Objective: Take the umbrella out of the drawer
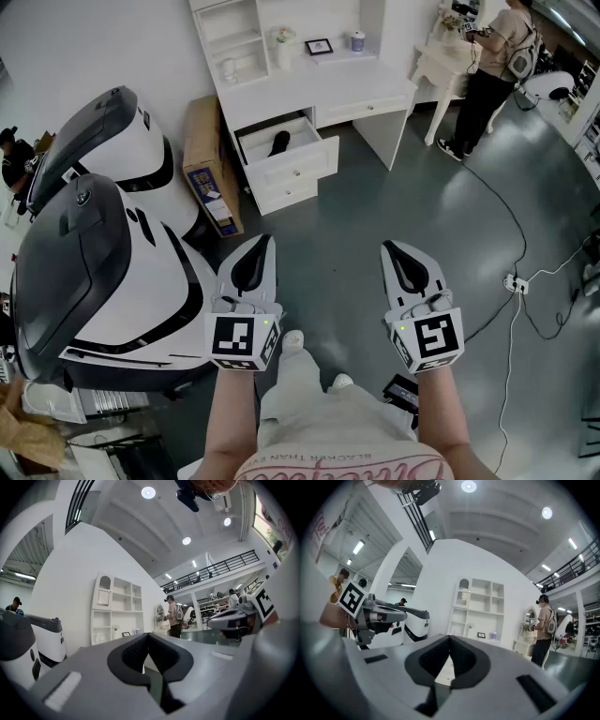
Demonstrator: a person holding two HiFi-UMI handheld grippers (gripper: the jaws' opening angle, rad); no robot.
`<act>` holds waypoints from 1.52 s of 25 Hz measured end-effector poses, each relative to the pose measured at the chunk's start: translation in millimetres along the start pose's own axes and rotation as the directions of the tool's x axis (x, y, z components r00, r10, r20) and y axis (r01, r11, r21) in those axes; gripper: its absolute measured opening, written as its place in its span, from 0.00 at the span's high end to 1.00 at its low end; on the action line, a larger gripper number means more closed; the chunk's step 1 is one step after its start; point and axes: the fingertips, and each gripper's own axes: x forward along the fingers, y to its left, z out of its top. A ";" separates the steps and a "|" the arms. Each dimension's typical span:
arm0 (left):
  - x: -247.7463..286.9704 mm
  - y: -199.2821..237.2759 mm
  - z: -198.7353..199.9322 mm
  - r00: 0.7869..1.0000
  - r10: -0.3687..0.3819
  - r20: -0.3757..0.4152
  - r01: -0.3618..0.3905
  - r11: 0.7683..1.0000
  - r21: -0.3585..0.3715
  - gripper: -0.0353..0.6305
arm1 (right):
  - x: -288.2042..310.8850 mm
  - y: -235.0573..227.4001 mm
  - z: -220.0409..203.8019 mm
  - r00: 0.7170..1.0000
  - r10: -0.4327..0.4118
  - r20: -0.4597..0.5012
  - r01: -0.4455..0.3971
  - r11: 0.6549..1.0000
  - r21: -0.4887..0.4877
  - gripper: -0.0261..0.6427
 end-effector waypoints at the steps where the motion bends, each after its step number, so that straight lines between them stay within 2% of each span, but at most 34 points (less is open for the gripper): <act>1: 2.9 7.5 -2.6 1.000 -0.003 -0.006 0.003 1.000 0.002 0.93 | 8.8 2.0 0.5 1.000 -0.001 -0.002 0.001 1.000 -0.001 0.95; 7: 33.2 71.4 -11.1 1.000 -0.004 -0.007 0.004 1.000 -0.008 0.93 | 74.0 16.4 8.2 1.000 -0.009 -0.004 0.008 1.000 -0.016 0.95; 17: 99.9 162.6 -34.7 0.998 -0.053 -0.019 0.052 0.998 -0.034 0.93 | 168.9 26.9 3.9 0.996 -0.078 -0.053 0.077 0.997 -0.028 0.95; 21: 114.7 183.5 -39.0 0.997 -0.071 -0.012 0.071 0.996 -0.046 0.93 | 192.3 30.6 1.7 0.993 -0.096 -0.070 0.094 0.995 -0.032 0.95; 27: 130.7 210.7 -46.3 0.998 -0.062 -0.006 0.061 0.996 -0.066 0.93 | 223.3 37.7 -2.9 0.993 -0.079 -0.086 0.074 0.996 -0.052 0.95; 33: 145.7 219.9 -47.2 0.998 -0.063 -0.009 0.063 0.997 -0.039 0.93 | 243.8 20.4 -10.6 0.992 -0.093 -0.081 0.091 0.996 -0.018 0.95; 38: 169.0 237.4 -49.0 0.999 -0.025 -0.022 0.025 0.999 -0.029 0.94 | 275.0 0.4 -10.5 0.995 -0.080 -0.061 0.080 0.997 -0.002 0.95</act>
